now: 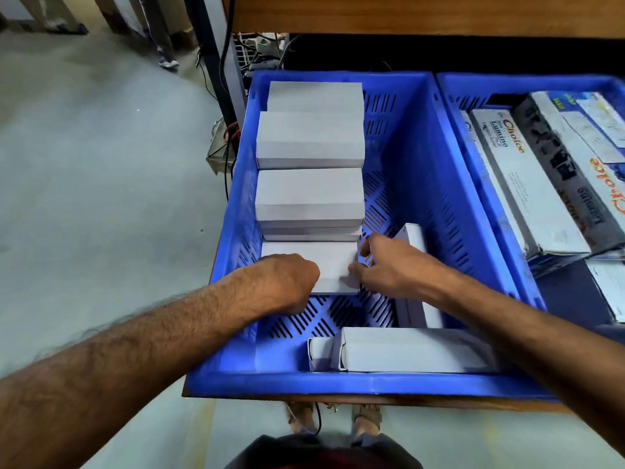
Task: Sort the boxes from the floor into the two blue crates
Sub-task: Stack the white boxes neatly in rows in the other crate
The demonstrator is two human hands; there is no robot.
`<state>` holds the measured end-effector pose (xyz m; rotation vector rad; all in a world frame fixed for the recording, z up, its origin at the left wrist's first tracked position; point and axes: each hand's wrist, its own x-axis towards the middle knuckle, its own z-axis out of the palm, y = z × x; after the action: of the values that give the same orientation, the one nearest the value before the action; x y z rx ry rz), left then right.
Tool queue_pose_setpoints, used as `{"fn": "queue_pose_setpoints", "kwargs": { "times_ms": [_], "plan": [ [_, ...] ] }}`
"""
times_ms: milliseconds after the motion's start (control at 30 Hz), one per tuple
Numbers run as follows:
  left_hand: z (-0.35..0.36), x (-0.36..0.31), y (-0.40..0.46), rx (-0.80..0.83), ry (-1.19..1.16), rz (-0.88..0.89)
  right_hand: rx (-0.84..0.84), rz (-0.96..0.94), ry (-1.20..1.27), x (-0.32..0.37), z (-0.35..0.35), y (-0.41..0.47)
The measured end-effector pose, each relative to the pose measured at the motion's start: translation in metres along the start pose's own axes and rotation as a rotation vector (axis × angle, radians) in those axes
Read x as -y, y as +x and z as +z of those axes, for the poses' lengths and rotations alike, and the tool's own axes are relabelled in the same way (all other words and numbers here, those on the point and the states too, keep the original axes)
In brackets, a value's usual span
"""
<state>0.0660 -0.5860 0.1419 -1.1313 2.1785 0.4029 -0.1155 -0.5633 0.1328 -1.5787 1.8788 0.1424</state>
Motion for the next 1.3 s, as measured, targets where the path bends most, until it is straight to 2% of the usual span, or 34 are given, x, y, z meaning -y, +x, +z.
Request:
{"fn": "queue_pose_setpoints", "kwargs": {
  "times_ms": [67,200,333,433,533,633,767,867,967,1100,1233,1300],
  "plan": [
    [0.000,0.000,-0.004,0.020,-0.003,0.010,0.020,-0.126,-0.041,-0.002,-0.016,-0.018],
    [-0.011,0.003,-0.021,0.027,-0.171,0.161,0.377,-0.345,0.146,-0.015,-0.057,-0.055],
    [-0.019,0.003,-0.047,0.325,-0.634,0.462,0.606,-0.355,0.016,-0.026,-0.079,-0.079],
    [-0.018,0.000,-0.053,0.359,-0.624,0.603,0.655,-0.363,-0.051,-0.025,-0.074,-0.080],
    [-0.021,0.001,-0.052,0.426,-0.733,0.567,0.659,-0.353,-0.131,-0.022,-0.070,-0.078],
    [-0.025,-0.001,-0.051,0.495,-0.772,0.526,0.755,-0.324,-0.066,-0.025,-0.067,-0.074],
    [-0.022,-0.014,-0.045,0.353,-0.682,0.462,0.866,-0.316,-0.043,-0.026,-0.065,-0.064],
    [-0.022,-0.019,-0.042,0.308,-0.726,0.425,0.921,-0.340,-0.082,-0.023,-0.067,-0.056],
    [-0.026,-0.014,-0.047,0.237,-0.812,0.354,0.862,-0.357,-0.085,-0.021,-0.077,-0.054],
    [-0.030,0.006,-0.063,0.049,-0.977,0.367,0.537,-0.394,-0.013,-0.021,-0.088,-0.060],
    [-0.027,0.024,-0.075,-0.240,-0.846,0.249,0.320,-0.408,0.015,-0.022,-0.081,-0.059],
    [-0.022,0.026,-0.074,-0.308,-0.727,0.190,0.220,-0.409,-0.049,-0.022,-0.072,-0.055]
  ]
}}
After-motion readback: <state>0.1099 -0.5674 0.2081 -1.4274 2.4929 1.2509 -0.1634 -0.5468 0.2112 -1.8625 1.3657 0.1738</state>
